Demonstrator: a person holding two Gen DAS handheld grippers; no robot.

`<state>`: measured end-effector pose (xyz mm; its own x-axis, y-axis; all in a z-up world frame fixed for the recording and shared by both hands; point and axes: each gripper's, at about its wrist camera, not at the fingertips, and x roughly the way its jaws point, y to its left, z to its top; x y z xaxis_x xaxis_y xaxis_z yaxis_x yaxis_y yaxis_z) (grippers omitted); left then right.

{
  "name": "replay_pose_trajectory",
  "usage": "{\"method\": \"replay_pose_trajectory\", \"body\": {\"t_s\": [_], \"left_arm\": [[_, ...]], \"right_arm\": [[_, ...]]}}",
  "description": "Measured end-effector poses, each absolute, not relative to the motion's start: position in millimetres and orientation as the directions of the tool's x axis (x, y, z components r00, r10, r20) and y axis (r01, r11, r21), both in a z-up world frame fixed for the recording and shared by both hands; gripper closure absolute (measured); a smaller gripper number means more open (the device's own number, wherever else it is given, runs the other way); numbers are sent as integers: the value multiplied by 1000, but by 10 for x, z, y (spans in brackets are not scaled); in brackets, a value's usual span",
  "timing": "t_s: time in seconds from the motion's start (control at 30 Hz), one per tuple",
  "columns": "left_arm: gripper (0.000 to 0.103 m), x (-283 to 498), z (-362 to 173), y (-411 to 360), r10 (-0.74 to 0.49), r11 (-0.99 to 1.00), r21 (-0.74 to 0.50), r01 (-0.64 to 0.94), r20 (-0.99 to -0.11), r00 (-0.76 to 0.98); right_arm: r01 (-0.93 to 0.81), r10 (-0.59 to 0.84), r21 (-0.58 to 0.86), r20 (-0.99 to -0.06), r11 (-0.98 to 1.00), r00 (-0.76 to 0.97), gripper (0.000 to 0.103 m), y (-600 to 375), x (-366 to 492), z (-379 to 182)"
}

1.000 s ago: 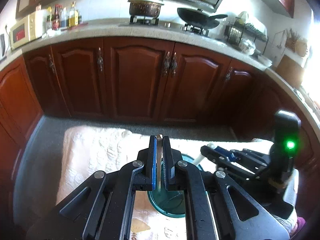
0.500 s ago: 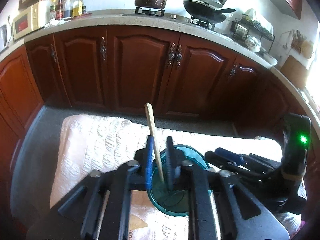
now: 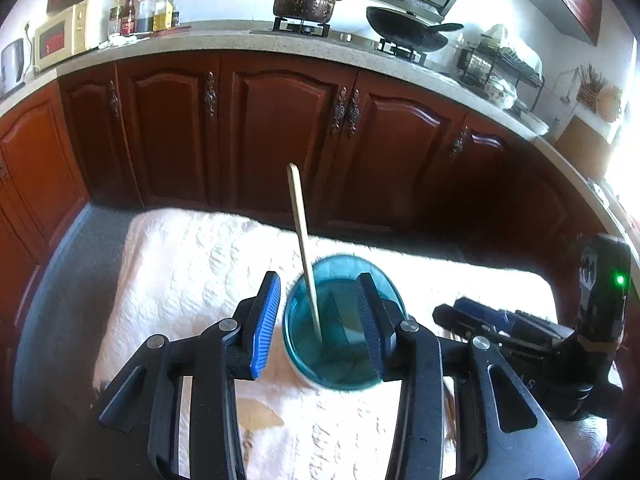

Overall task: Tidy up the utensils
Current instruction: 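Lower the chopstick into the floral cup and open the left tool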

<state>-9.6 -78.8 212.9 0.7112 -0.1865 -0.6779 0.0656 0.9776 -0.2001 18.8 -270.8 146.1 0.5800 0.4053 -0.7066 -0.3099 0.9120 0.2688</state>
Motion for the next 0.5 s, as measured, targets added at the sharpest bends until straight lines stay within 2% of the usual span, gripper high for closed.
{"method": "replay_pose_trajectory", "body": {"t_s": [0.2,0.5], "left_arm": [[64,-393,2118,-996,-173,984,-143,103,-664,728],[59,-690,2072,-1315,-227,974,-150,171,-657,719]], "right_arm": [[-304,402,268,-700,914,590,67,-2845,-22,1450],[-259,332,214,-704,942,627,65,-3085,-393,1515]]}}
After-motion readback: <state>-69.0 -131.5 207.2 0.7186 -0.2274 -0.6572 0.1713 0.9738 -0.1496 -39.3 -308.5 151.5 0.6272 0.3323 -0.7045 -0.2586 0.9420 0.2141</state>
